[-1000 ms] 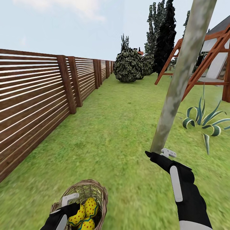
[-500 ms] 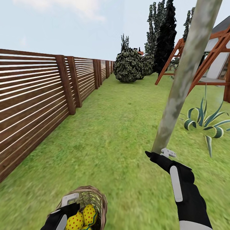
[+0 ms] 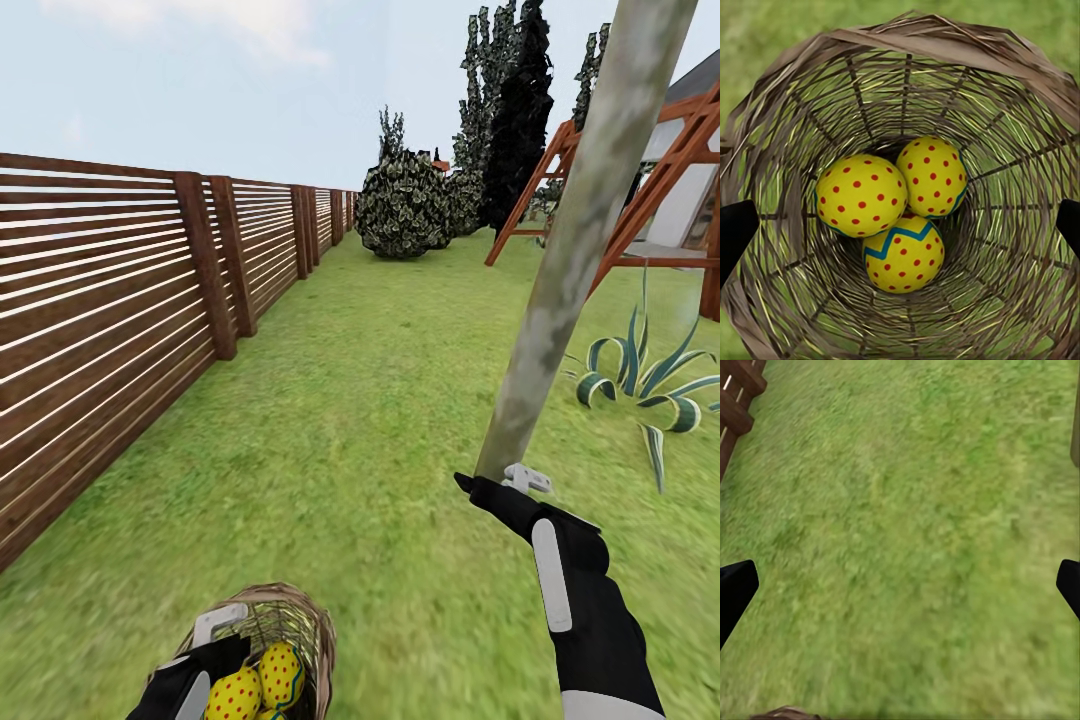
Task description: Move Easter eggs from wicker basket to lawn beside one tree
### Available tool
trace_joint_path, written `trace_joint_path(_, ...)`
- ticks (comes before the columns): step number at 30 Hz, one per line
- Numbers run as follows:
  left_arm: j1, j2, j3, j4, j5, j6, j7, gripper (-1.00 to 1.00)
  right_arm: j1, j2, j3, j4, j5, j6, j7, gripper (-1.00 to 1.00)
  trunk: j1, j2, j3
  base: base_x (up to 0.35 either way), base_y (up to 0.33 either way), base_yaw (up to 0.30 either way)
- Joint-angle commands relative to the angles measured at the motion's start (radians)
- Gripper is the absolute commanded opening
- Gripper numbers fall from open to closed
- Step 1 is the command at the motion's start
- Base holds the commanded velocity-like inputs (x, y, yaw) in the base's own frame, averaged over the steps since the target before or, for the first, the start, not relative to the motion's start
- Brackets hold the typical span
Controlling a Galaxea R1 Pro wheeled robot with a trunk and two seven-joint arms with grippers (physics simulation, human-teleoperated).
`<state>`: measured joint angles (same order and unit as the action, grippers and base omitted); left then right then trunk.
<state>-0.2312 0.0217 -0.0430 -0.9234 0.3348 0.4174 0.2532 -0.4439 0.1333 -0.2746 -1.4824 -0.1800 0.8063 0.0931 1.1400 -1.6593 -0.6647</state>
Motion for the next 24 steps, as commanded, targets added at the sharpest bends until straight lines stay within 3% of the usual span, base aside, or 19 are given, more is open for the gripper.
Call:
trace_joint_path(1, 0.000, 0.001, -0.005, -0.002, 0.010, 0.003, 0.009, 1.00, -0.001, 0.001, -0.003, -0.001, 0.002, 0.005, 0.007, 1.00, 0.000, -0.001, -0.001, 0.000, 0.000, 0.000)
trace_joint_path(7, 0.000, 0.002, -0.005, -0.002, 0.010, 0.003, 0.007, 1.00, -0.001, 0.001, -0.003, -0.001, 0.002, 0.005, 0.007, 1.00, 0.000, -0.001, -0.001, 0.000, 0.000, 0.000)
trace_joint_path(13, 0.000, 0.001, -0.005, -0.002, 0.010, 0.003, 0.007, 1.00, -0.001, 0.000, -0.003, -0.001, 0.002, 0.005, 0.007, 1.00, 0.023, -0.043, -0.020, 0.000, 0.000, 0.000)
trace_joint_path(24, 0.000, 0.001, -0.005, -0.002, 0.010, 0.004, 0.006, 1.00, -0.001, 0.000, -0.003, -0.001, 0.002, 0.005, 0.007, 1.00, 0.031, -0.057, -0.026, 0.000, 0.000, 0.000)
